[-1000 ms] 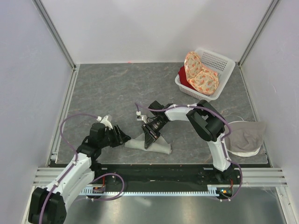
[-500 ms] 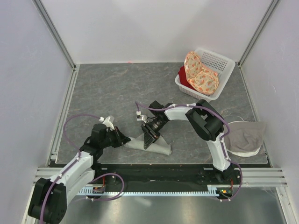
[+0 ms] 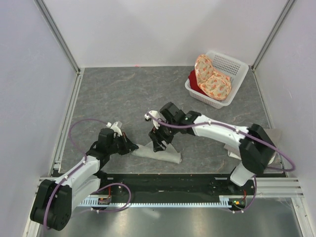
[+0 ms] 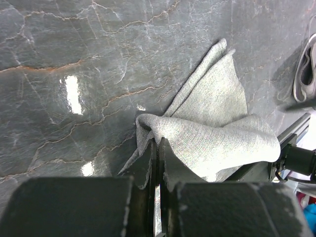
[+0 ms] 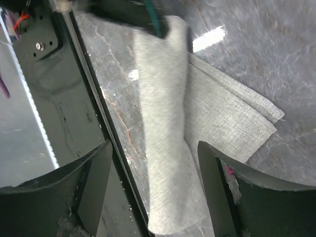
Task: Fold the napkin, place the utensils inside, and roll it up
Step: Roll the napkin with the utensil
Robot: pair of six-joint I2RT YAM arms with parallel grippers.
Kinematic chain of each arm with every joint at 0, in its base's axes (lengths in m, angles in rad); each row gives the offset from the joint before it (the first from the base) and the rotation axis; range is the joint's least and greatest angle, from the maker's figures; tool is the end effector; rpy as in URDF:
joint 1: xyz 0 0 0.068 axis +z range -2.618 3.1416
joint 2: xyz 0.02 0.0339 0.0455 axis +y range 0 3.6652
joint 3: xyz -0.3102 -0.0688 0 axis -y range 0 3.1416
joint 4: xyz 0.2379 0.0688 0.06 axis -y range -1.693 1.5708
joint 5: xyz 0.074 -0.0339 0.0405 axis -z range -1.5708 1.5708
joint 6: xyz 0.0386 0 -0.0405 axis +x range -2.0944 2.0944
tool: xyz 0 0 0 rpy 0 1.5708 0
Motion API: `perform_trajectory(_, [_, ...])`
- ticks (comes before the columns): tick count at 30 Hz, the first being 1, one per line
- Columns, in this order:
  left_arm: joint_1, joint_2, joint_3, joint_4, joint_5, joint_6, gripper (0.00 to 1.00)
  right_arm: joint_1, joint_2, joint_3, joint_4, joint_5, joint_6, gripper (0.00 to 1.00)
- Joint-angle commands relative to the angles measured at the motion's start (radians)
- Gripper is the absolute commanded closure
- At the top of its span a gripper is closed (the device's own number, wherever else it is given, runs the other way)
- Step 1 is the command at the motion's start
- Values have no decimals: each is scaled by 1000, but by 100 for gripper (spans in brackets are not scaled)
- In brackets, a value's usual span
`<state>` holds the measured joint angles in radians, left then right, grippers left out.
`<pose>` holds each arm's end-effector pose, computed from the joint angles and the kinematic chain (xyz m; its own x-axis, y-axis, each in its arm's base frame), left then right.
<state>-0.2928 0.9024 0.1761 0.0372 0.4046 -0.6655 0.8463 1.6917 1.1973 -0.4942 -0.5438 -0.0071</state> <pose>0.1201 -0.0521 0.1742 -0.8223 -0.3449 -0.4526 0.0616 0.7367 -0.6734 0.2198 0.2784 0.2720 -0.5477 -0.6280 -0.5529 -0.8333 0.3497 0.4282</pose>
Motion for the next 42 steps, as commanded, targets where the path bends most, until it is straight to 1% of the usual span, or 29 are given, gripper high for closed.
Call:
perform_trajectory(1, [0,23,62,-61,2,18,98,109,-127,-117,63,315,-63,21])
perform_trajectory(3, [0,33,72,-77,3,18,98,143,-162,-151,86,372,-53,21])
perform_trajectory(5, [1,44,77,-80,8,17,98,149,-171,-188,95,374,-39,21])
perform_trajectory(16, [0,61,95,-92,10,18,98,155,-113,-257,106,302,-5,31])
perform_trajectory(17, [1,61,99,-91,11,20,98,157,-98,-257,106,297,-5,32])
perform_trajectory(18, [0,61,100,-92,16,20,98,157,-87,-255,106,289,-5,38])
perform_trajectory(20, [1,58,105,-92,22,24,98,148,-52,-246,98,250,2,44])
perform_trajectory(21, [1,56,105,-92,14,24,91,142,-40,-239,97,225,5,50])
perform_trajectory(23, [0,23,100,-100,-6,15,78,114,-1,-232,89,150,7,58])
perform_trajectory(24, [1,10,97,-109,-25,12,63,102,9,-229,86,119,7,63])
perform_trajectory(26, [0,-54,94,-122,-47,7,52,67,31,-231,88,50,30,66])
perform_trajectory(27, [1,-72,92,-134,-64,7,44,56,40,-229,88,-26,30,67])
perform_trajectory(28, [0,-115,92,-140,-72,10,42,34,45,-229,89,-57,32,68])
perform_trajectory(29, [0,-131,91,-148,-76,17,40,25,57,-228,88,-86,29,68])
perform_trajectory(30, [0,-146,88,-151,-79,20,38,14,65,-222,88,-160,25,68])
perform_trajectory(32, [0,-174,79,-152,-75,17,37,-19,97,-219,88,-232,25,69])
perform_trajectory(33, [1,-175,77,-152,-67,17,37,-30,109,-213,86,-293,25,69])
perform_trajectory(36, [0,-171,66,-145,-59,17,37,-67,152,-206,86,-393,16,70])
perform_trajectory(41, [0,-146,43,-108,-50,20,40,-125,218,-206,88,-476,16,70])
perform_trajectory(42, [1,-143,40,-100,-43,20,40,-139,227,-203,88,-493,-10,70])
